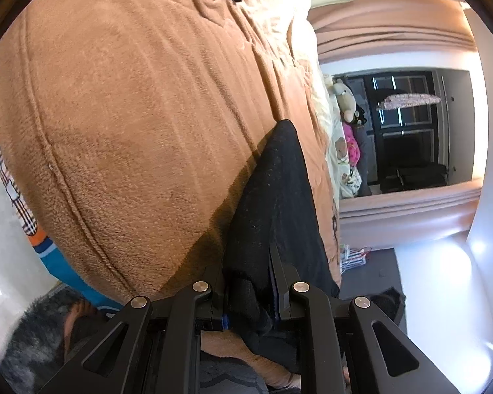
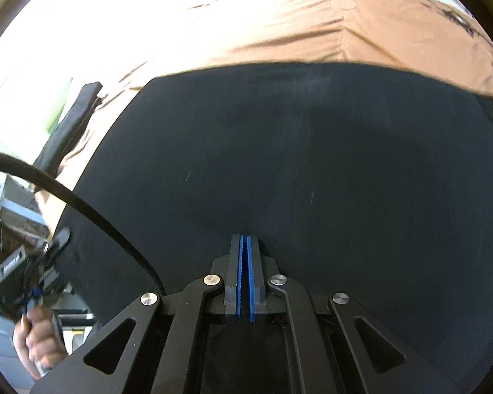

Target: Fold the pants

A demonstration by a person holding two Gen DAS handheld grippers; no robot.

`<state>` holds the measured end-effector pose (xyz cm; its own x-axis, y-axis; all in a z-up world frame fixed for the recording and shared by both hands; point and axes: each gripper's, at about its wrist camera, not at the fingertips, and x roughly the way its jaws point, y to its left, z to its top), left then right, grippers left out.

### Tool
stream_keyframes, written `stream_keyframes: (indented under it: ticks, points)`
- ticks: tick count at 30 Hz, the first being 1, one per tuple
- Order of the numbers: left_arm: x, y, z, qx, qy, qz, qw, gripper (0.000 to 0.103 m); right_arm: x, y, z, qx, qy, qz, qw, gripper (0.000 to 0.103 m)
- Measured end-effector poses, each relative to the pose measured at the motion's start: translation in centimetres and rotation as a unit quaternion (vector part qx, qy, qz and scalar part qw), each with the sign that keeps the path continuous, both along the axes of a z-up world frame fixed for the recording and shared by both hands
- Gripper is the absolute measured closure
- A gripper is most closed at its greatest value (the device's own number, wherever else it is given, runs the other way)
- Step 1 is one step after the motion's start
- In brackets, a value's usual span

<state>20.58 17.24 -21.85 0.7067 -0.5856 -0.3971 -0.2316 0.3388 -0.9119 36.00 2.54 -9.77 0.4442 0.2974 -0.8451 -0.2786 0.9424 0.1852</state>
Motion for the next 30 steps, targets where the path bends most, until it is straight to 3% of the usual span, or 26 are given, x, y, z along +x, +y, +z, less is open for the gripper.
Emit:
stream_keyframes:
  ticks: [13,23,30]
  points:
    - [-0.3,0.2,-1.3,-0.033,0.017,0.014,0.9992,0.084,8.5,2.4,-0.6,-0.039,0.0,-0.016,0.999,0.103]
    - [0.4,0.1,-1.2,-0.057,0.021,0.019,0.998,0.08,11.9,2.4,-0.6,-0.03,-0.002,-0.054,0.998,0.103]
    - [1.0,-0.7,-0.6,-0.034,0.018,0.015,0.9991,0.083,12.5,0.6,-1.0,0.006,-0.001,-0.068,0.998,0.103]
